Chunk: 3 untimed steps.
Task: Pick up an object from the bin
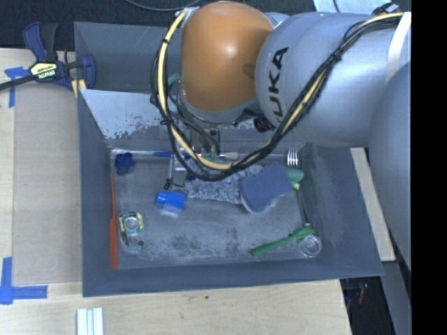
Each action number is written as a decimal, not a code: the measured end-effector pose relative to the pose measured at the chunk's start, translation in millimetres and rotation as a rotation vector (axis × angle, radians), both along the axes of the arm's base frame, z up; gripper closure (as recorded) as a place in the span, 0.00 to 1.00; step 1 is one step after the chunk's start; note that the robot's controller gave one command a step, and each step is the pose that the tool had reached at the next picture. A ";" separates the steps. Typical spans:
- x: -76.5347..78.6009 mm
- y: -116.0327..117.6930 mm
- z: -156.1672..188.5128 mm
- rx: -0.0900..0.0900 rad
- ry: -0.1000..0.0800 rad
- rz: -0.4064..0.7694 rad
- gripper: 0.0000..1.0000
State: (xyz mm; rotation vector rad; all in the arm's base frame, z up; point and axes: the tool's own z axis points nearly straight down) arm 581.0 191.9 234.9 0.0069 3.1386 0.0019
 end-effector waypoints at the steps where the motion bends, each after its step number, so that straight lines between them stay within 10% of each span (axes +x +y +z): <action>1: 0.0 0.0 0.0 0.000 0.000 0.000 0.00; 3: 16.9 -11.7 -24.8 0.001 -0.010 0.318 0.00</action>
Offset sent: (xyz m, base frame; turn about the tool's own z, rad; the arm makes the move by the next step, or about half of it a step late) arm 0.0047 -0.0277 -0.0708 -0.3860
